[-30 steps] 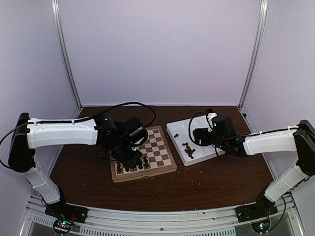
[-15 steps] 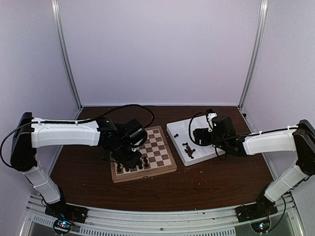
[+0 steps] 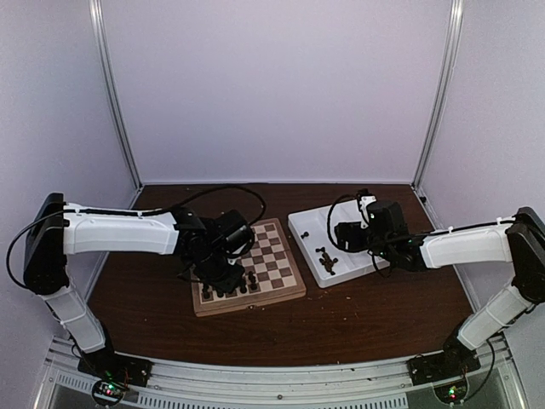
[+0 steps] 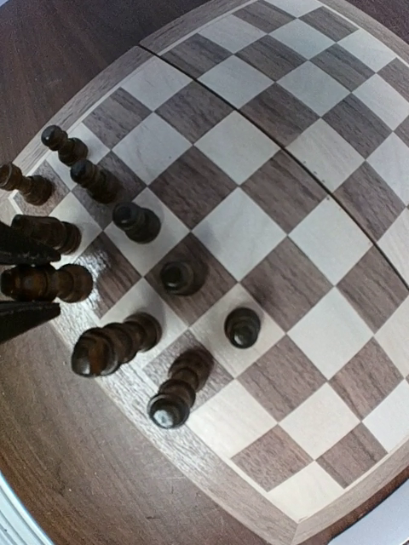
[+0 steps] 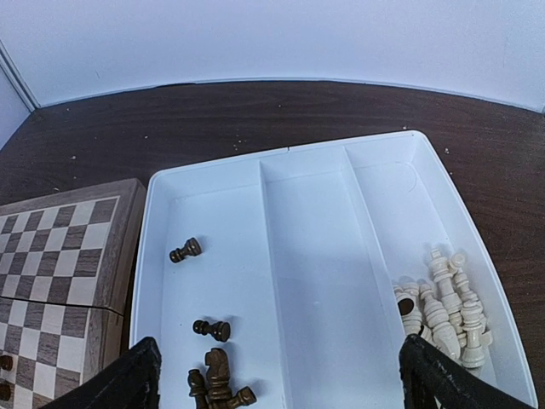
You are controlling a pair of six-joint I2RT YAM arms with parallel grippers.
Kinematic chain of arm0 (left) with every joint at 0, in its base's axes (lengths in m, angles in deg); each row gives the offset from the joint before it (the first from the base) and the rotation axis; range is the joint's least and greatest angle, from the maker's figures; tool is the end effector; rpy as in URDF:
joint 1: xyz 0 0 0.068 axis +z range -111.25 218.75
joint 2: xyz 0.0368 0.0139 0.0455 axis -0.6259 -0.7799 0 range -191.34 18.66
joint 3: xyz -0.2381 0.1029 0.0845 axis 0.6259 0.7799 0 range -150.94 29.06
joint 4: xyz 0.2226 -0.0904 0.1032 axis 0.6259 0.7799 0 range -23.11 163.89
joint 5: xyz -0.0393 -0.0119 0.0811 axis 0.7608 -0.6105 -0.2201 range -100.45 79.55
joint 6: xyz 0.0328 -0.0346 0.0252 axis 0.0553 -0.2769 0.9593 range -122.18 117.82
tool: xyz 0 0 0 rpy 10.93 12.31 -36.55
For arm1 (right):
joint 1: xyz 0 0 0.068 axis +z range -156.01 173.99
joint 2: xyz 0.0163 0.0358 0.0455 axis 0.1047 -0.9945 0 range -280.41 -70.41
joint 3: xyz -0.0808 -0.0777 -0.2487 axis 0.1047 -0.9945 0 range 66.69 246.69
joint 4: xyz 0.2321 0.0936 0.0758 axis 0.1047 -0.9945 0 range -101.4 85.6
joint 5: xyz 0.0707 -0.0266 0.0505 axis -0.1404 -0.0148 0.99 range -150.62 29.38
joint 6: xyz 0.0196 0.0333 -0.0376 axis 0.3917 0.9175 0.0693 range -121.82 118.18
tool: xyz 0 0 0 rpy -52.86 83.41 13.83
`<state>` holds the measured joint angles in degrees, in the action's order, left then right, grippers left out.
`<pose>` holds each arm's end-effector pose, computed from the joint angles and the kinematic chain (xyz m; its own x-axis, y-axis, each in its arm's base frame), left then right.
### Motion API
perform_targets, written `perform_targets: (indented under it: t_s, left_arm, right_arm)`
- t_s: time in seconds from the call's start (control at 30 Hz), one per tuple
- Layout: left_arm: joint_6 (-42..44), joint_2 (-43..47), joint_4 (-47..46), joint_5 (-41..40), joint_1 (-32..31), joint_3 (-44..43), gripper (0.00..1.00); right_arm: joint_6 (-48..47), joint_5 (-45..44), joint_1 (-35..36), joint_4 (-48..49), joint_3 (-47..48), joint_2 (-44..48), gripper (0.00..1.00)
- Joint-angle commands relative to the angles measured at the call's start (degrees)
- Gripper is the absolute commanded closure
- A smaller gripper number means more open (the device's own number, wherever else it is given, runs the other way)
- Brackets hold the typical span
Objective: Set up the chess pieces on the board
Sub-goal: Place the chess piece on the chessboard.
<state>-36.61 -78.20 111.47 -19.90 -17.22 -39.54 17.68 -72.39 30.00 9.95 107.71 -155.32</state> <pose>0.1884 -0.2685 0.2081 -0.8879 0.3184 -0.3320 0.3497 0.9361 -0.0374 0.2545 0.1761 0.1961 -0.5202 0.0259 -0.8536 -0.2740 0.9416 0.1956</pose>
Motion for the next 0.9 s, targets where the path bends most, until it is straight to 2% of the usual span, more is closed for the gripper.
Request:
perform_targets:
  t_s: [0.0,0.8,0.87]
  left_arm:
    - [0.6,-0.93,-2.13,0.24,0.78,0.66,0.95]
    - [1.23,-2.8,-2.86,0.71,1.74,0.74,0.94]
    - [1.32,-2.81,-2.83,0.95,1.81,0.75,0.9]
  right_arm:
    - [0.36,0.25,-0.46,-0.12,1.41,-0.35,0.04]
    - [0.7,0.83,-0.96,-0.03,1.44,-0.79,0.04]
    - [0.71,0.87,-0.94,-0.08,1.44,-0.79,0.04]
